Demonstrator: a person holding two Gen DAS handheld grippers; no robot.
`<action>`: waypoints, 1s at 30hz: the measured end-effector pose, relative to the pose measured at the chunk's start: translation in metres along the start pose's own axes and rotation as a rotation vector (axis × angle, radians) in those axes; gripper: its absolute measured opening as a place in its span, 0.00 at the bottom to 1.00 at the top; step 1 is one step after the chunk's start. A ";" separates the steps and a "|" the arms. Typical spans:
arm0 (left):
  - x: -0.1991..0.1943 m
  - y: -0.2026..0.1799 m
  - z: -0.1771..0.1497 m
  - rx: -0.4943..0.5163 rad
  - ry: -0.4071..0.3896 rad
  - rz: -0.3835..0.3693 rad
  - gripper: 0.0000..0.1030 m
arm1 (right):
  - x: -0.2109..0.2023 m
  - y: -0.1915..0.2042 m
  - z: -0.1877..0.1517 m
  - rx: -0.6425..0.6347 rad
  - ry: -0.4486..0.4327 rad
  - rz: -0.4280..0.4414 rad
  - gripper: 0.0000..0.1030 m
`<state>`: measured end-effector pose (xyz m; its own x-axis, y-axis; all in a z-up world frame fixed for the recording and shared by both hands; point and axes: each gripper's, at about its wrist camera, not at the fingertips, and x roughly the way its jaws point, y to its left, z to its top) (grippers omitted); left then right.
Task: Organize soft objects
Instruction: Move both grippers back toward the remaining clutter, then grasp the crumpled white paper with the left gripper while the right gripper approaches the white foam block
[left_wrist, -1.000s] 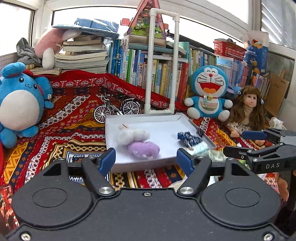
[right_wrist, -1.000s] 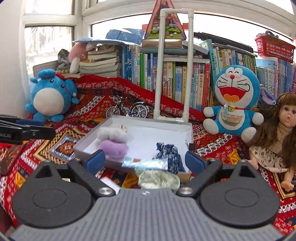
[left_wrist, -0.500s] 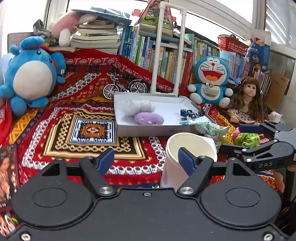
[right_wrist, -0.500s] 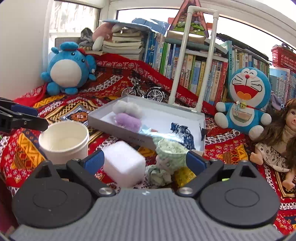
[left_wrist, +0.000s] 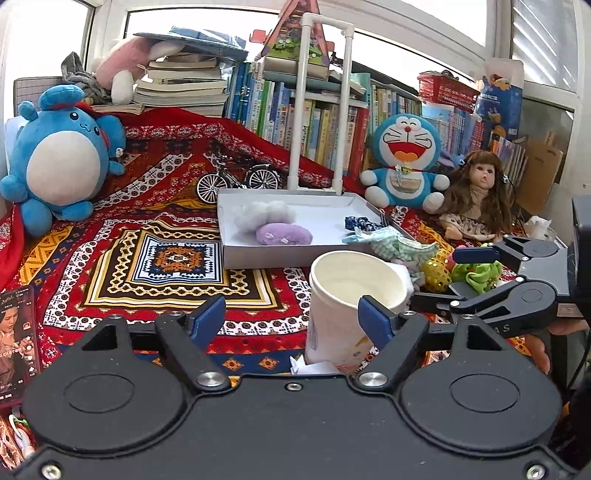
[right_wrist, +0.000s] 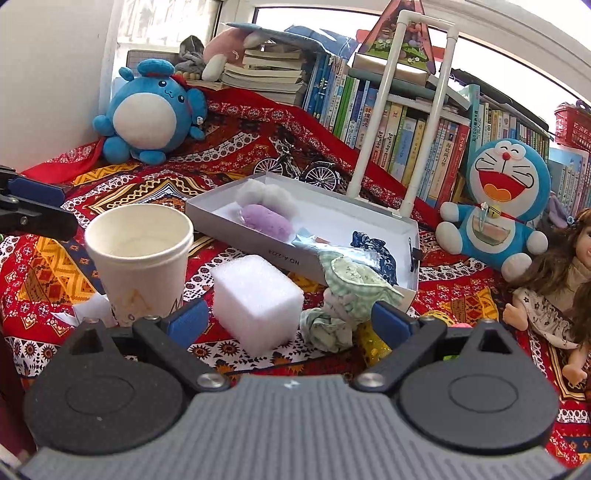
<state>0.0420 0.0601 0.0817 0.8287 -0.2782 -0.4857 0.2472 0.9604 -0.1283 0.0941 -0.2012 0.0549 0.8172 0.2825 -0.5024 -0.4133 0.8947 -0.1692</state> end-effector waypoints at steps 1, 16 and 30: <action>0.000 -0.001 0.000 0.003 0.001 -0.002 0.75 | 0.000 0.000 0.000 -0.002 0.000 0.000 0.96; 0.011 -0.007 -0.034 0.013 0.111 -0.027 0.69 | 0.001 0.007 -0.005 -0.030 -0.016 0.028 0.92; 0.030 -0.013 -0.047 0.006 0.173 -0.052 0.49 | 0.012 0.020 -0.005 -0.105 -0.030 0.041 0.86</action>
<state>0.0399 0.0396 0.0284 0.7160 -0.3202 -0.6203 0.2907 0.9446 -0.1521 0.0935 -0.1817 0.0418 0.8096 0.3301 -0.4854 -0.4854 0.8415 -0.2372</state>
